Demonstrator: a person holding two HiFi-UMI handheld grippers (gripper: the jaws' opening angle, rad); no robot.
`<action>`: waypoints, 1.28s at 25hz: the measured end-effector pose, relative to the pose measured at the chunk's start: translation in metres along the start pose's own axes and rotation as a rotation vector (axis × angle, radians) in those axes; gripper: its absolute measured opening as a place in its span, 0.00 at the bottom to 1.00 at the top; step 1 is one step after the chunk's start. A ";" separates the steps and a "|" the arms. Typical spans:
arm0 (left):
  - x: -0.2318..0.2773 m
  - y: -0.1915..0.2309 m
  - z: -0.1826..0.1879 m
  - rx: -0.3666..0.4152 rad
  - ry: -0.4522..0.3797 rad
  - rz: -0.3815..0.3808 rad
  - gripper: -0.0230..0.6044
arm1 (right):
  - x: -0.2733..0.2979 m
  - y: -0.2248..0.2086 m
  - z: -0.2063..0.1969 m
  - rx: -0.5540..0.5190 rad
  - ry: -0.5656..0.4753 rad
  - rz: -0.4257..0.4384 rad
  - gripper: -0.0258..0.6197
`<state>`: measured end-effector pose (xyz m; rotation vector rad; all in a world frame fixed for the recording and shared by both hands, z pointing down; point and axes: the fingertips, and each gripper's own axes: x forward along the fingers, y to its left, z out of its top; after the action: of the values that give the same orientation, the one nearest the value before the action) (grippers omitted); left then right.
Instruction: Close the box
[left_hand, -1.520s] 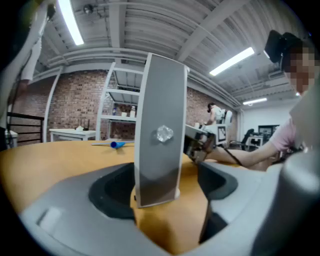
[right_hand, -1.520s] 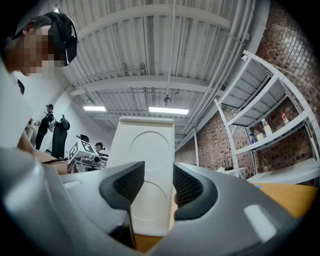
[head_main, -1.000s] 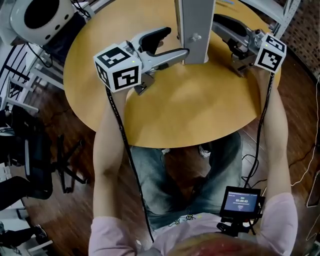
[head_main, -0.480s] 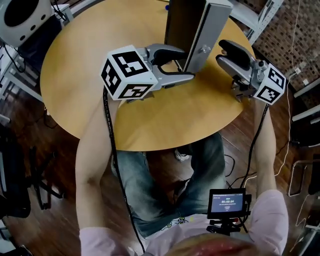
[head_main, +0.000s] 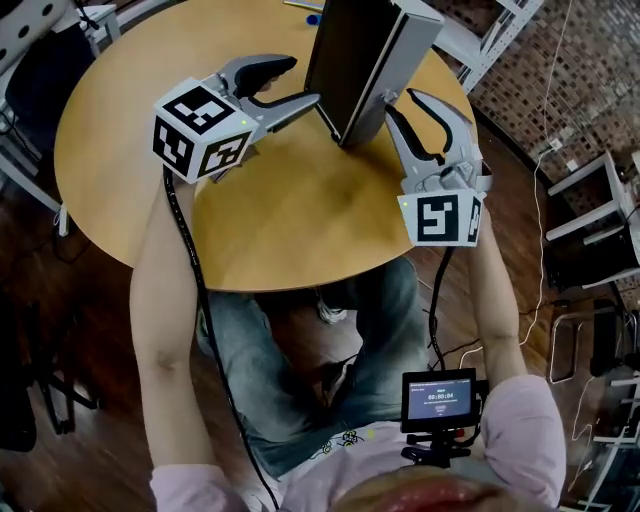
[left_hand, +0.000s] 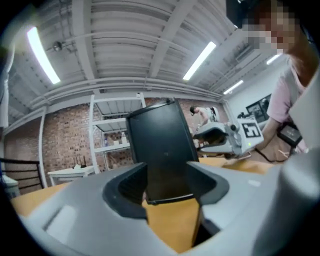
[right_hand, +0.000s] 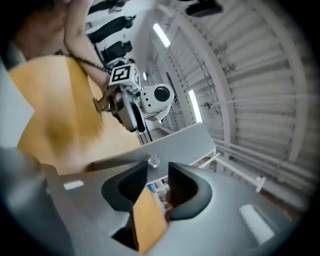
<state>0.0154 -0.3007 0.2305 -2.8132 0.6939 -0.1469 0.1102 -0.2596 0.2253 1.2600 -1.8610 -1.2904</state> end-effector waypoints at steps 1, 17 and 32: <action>-0.005 0.008 0.000 -0.028 -0.010 0.024 0.44 | 0.001 0.001 0.004 -0.070 0.013 -0.045 0.22; 0.000 0.011 0.002 -0.042 0.003 0.018 0.44 | 0.023 0.004 0.006 -0.311 0.146 0.043 0.16; 0.001 0.018 0.003 -0.050 0.030 0.044 0.44 | -0.074 -0.007 0.014 -0.327 0.095 0.052 0.15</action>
<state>0.0090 -0.3164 0.2232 -2.8460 0.7763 -0.1670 0.1322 -0.1872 0.2192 1.0719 -1.5316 -1.4118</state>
